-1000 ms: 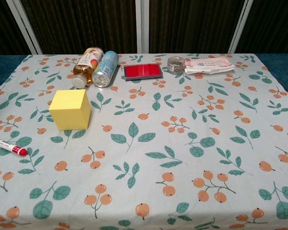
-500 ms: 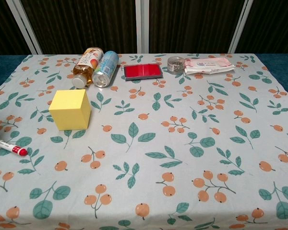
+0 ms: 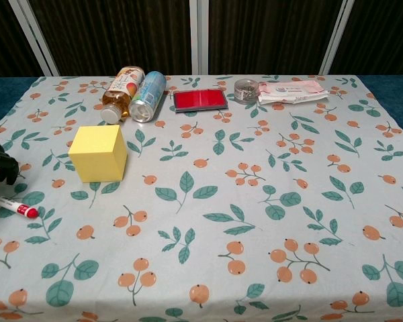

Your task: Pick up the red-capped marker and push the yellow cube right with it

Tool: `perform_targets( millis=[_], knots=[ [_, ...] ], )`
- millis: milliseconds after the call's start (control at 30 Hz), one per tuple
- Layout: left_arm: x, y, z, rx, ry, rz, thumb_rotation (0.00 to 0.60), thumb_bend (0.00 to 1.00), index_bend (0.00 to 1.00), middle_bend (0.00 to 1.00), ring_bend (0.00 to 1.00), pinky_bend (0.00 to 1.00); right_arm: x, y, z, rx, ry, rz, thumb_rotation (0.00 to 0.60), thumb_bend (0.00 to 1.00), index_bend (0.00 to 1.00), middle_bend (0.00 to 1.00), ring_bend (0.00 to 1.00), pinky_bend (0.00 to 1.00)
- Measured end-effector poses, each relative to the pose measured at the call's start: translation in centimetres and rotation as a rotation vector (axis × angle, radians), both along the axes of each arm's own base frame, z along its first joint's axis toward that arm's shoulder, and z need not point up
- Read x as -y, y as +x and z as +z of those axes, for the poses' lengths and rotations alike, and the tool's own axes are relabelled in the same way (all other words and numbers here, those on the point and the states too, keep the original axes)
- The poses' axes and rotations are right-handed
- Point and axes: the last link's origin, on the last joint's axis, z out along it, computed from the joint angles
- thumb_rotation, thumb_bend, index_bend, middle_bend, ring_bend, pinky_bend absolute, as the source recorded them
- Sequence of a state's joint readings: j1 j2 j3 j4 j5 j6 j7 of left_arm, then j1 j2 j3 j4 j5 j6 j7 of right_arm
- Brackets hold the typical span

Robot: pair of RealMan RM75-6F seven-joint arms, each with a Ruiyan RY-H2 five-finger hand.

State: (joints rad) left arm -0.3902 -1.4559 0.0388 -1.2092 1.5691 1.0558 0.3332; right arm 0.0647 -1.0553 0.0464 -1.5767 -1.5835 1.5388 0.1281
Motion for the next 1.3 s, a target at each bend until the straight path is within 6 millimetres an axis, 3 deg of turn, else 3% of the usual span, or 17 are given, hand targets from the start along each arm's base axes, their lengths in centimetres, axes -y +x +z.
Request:
perform_targets(
  millis=[467,900,1033,1300],
  knots=[
    [0.0,-0.1,-0.8,-0.021,-0.011,0.011,0.6,0.35,0.54,0.6,0.38,0.32,0.1,-0.2,-0.1,0.001,0.004,-0.005,0.6,0.2,0.0,0.1,0.0,0.0],
    [-0.1,-0.5,-1.0,-0.004,-0.012,0.021,0.6,0.42,0.62,0.68,0.47,0.48,0.1,-0.1,-0.1,0.0,0.003,-0.006,0.6,0.2,0.0,0.1,0.0,0.0],
    [-0.1,-0.5,-0.6,0.048,0.007,0.018,0.6,0.47,0.67,0.72,0.52,0.56,0.1,-0.1,0.0,-0.002,0.002,-0.005,0.6,0.2,0.0,0.1,0.0,0.0],
    [-0.6,-1.9,1.2,0.145,0.057,0.05,0.6,0.49,0.67,0.72,0.53,0.59,0.0,0.0,0.1,-0.002,-0.003,-0.003,0.6,0.2,0.0,0.11,0.0,0.0]
  ],
)
